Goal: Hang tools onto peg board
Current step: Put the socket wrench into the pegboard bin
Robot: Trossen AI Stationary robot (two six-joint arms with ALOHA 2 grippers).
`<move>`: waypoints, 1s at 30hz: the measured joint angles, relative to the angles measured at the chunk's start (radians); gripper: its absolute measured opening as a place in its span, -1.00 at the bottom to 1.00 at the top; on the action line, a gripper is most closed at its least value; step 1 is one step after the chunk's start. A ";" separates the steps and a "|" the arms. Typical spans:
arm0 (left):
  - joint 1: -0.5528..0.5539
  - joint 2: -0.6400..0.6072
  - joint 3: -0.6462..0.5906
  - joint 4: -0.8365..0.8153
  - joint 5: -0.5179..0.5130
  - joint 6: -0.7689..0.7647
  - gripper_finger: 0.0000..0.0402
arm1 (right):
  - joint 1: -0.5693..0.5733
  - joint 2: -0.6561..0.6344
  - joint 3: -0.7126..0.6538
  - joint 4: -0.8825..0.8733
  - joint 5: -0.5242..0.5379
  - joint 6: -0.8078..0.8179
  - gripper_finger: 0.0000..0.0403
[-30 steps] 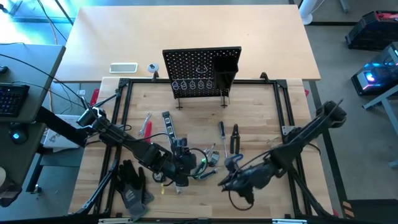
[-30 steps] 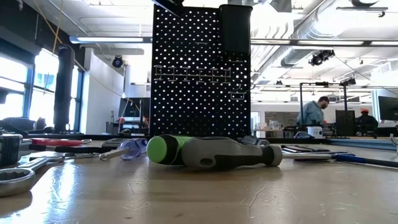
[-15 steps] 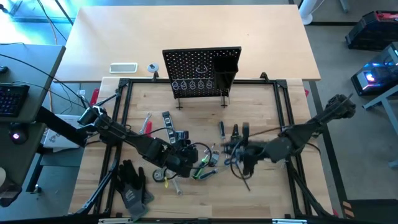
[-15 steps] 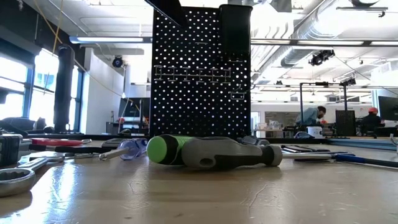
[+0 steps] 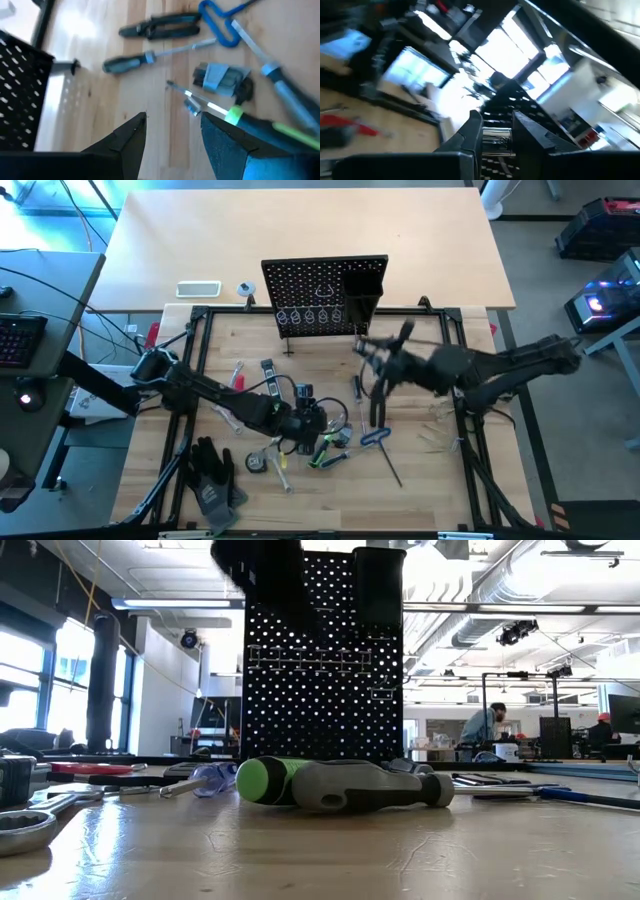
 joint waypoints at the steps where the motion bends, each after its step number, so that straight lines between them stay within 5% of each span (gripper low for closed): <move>1: 0.006 0.000 -0.024 0.022 0.006 0.001 -0.11 | -0.031 0.000 0.000 0.009 -0.011 -0.002 -0.64; 14: 0.035 0.000 -0.230 0.448 0.069 0.026 -0.11 | -0.361 0.000 0.000 0.099 -0.198 0.174 -0.64; 30: 0.051 0.000 -0.249 0.535 0.082 0.090 -0.11 | -0.555 0.002 0.000 0.048 -0.402 0.396 -0.60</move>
